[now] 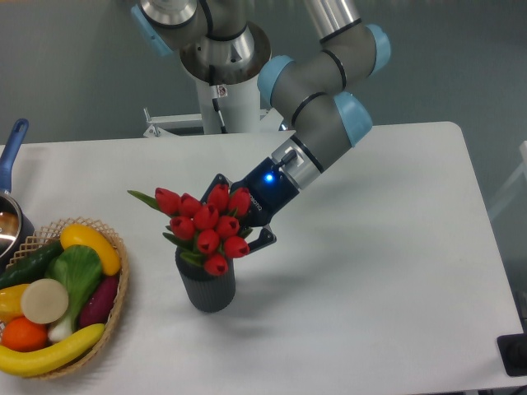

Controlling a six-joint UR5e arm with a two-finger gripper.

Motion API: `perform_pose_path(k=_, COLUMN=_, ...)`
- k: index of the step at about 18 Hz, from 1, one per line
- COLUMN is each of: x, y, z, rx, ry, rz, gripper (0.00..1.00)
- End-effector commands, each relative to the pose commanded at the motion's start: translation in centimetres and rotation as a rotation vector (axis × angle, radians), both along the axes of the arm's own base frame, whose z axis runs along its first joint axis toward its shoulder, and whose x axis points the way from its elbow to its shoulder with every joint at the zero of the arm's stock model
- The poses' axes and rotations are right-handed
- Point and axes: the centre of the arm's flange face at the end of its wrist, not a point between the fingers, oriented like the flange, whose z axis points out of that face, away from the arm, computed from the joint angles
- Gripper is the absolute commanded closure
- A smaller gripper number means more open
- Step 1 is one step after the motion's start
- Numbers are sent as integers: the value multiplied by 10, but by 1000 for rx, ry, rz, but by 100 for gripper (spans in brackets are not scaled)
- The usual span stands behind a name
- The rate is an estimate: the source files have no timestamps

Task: Pick up the flowers from the vase
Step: 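Lift the gripped tulips straight up out of the grey vase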

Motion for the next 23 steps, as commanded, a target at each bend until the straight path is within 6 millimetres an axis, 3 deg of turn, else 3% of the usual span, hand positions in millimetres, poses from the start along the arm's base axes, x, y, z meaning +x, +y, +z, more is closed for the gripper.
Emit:
perform_pose_path(k=2, x=6, y=1, z=17, rx=-4, ry=-15, rz=11, gripper=56)
perform_pose_path(k=7, x=10, y=5, z=56, rx=17, ry=-51, rz=32, gripper=56)
perform_pose_path(k=23, x=6, y=-3, z=153, rx=40, ry=-53, rz=112, gripper=54)
